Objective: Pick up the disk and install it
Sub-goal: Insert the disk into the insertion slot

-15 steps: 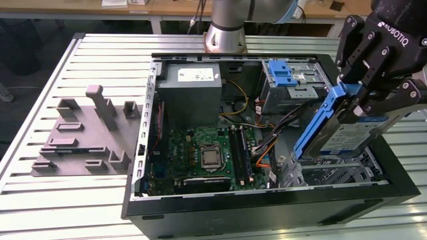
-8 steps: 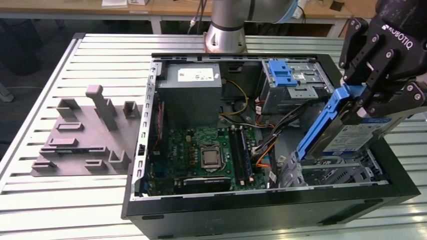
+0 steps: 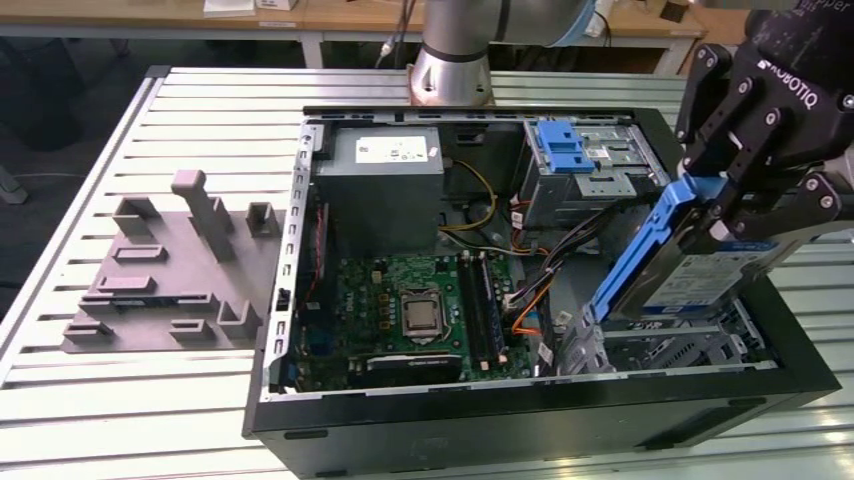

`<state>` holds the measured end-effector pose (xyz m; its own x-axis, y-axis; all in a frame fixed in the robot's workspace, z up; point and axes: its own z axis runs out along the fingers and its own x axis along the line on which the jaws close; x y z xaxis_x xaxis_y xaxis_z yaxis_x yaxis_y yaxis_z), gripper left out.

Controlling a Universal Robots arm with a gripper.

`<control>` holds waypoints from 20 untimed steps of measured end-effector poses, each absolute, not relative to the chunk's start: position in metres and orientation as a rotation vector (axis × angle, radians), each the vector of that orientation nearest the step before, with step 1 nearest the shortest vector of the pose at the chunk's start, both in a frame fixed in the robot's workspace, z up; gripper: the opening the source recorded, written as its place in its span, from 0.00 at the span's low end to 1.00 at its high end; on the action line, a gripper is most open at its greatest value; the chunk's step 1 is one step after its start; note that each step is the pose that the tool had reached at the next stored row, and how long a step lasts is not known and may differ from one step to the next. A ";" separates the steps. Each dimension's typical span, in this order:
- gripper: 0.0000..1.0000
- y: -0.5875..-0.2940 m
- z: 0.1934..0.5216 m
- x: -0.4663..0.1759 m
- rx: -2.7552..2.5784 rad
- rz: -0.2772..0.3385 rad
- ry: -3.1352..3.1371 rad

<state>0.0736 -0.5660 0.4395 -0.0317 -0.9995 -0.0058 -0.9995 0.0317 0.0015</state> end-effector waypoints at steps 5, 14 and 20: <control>0.37 -0.566 0.436 0.074 -2.184 0.008 2.254; 0.37 -0.566 0.430 0.074 -2.184 0.008 2.254; 0.37 -0.566 0.425 0.075 -2.184 0.008 2.254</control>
